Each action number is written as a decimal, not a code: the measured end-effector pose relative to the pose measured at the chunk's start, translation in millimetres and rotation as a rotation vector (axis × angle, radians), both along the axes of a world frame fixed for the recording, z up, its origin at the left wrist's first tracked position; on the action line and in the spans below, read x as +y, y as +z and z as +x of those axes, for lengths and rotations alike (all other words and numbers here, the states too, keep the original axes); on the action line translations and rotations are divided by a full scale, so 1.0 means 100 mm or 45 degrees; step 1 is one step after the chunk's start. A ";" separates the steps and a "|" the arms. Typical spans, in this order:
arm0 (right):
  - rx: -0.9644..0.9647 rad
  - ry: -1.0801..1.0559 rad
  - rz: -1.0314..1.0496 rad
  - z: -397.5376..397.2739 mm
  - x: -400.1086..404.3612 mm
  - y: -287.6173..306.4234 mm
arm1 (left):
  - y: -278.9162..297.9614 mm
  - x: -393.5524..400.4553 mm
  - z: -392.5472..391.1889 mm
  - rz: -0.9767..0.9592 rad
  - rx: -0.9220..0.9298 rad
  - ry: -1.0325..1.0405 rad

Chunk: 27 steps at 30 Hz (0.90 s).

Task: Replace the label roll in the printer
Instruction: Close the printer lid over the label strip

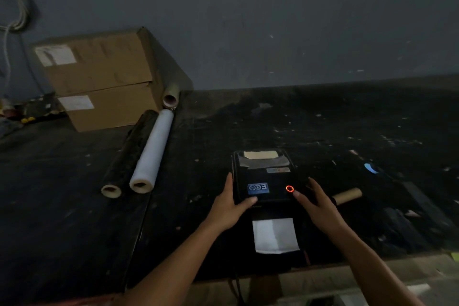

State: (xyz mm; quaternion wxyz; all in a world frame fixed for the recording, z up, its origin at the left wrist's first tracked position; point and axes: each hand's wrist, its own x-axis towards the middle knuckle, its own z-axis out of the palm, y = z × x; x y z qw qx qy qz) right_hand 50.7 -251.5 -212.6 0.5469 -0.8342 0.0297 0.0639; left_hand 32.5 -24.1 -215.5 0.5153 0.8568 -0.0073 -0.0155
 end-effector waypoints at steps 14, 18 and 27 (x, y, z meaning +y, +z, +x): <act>0.003 -0.246 0.149 -1.53 0.34 -0.42 | -0.46 0.26 -1.31 -0.180 0.094 -0.030; -0.001 -0.267 0.174 -1.65 0.35 -0.44 | -0.47 0.26 -1.40 -0.189 0.095 -0.035; 0.020 -0.254 0.196 -1.71 0.37 -0.53 | -0.57 0.28 -1.47 -0.198 0.129 -0.028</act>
